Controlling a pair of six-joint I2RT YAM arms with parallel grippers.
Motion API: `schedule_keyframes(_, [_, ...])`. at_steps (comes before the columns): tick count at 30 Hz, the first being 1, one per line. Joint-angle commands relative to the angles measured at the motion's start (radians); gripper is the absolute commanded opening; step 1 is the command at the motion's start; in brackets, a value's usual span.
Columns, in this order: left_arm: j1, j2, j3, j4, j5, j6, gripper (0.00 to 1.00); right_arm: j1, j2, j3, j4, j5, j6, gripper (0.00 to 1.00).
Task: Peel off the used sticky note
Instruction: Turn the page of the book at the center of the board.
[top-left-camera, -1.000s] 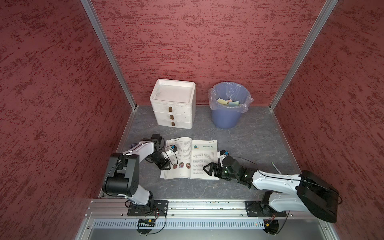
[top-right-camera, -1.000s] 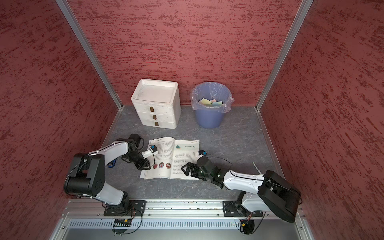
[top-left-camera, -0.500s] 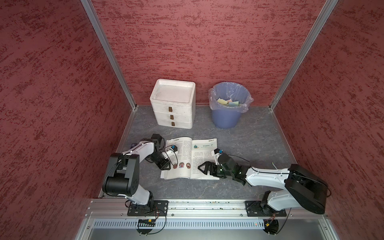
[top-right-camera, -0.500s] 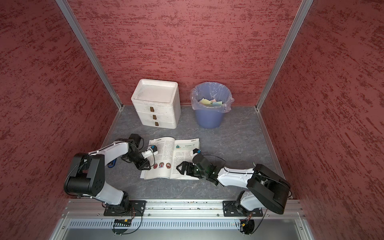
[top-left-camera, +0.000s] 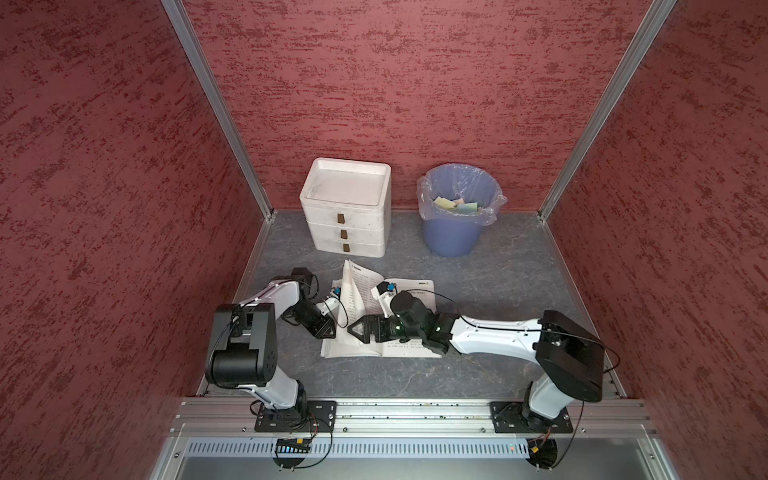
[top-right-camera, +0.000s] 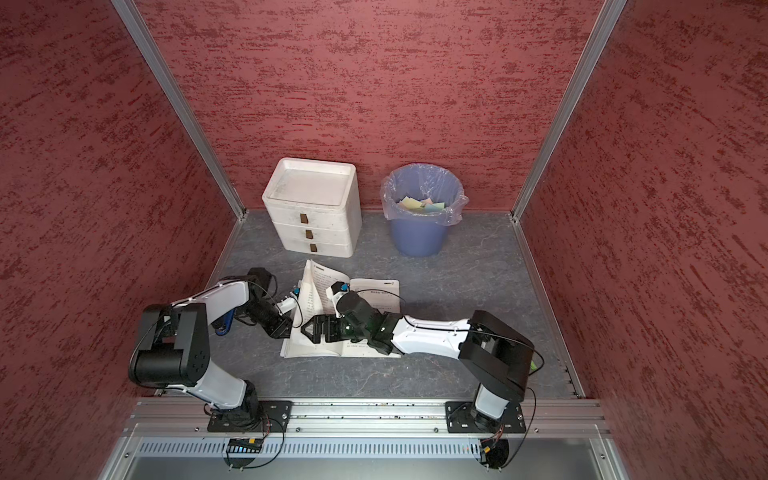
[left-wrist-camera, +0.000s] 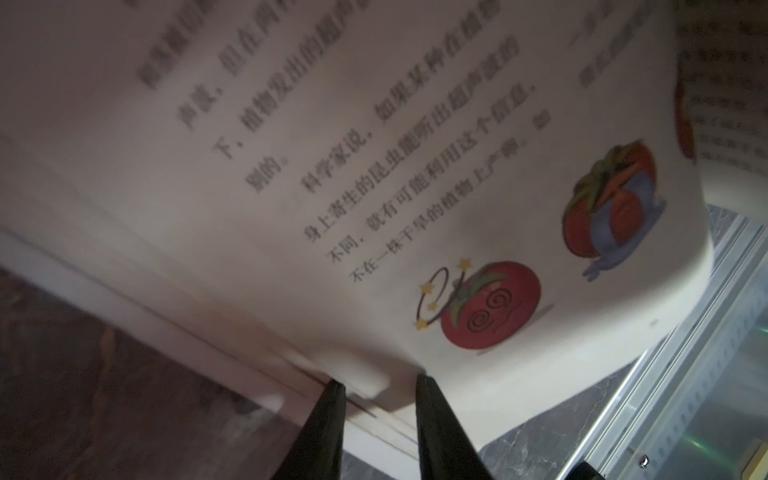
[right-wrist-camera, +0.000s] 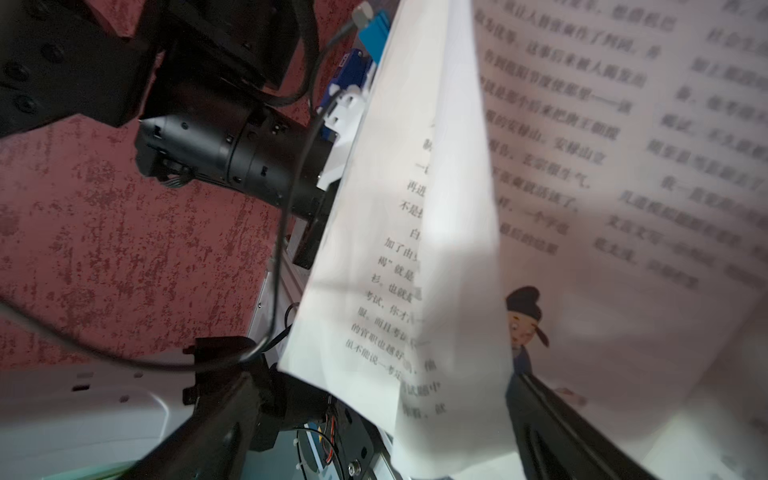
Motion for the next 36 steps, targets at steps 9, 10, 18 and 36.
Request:
schedule_keyframes(9, [0.235,-0.046,0.14,-0.126,0.114,0.116,0.32,0.028,-0.017,0.027,-0.073,0.037,-0.046,0.98])
schedule_keyframes(10, [0.241,-0.05,0.149,-0.131,0.114,0.115,0.32,0.028,-0.03,0.016,-0.077,0.045,-0.046,0.98])
schedule_keyframes(18, [0.157,-0.116,0.123,-0.126,0.111,0.071,0.33,-0.014,-0.193,-0.159,-0.13,0.14,-0.015,0.98])
schedule_keyframes(36, [-0.007,0.027,-0.007,0.071,-0.007,-0.026,0.32,-0.227,-0.542,-0.576,-0.141,0.155,0.075,0.98])
